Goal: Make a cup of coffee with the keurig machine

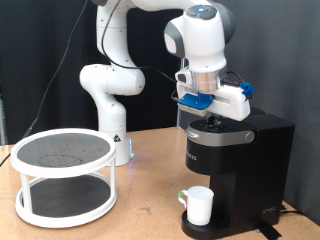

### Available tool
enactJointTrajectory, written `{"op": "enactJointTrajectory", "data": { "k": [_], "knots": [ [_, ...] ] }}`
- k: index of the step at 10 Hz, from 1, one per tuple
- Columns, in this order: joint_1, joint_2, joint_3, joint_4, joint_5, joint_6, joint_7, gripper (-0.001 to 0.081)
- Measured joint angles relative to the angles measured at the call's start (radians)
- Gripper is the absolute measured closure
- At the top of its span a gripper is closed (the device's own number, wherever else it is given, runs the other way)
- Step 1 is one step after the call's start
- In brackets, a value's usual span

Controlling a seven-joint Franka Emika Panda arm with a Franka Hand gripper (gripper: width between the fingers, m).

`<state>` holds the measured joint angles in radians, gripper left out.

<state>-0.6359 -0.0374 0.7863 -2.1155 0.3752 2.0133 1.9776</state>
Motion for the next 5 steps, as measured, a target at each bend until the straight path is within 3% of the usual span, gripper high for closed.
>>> {"op": "enactJointTrajectory", "data": {
  "k": [3,5],
  "knots": [
    [0.009,-0.119,-0.004,-0.080,0.151,0.088,-0.041,0.0806],
    [0.009,-0.187,-0.027,-0.090,0.212,0.070,-0.056,0.0806]
  ]
}}
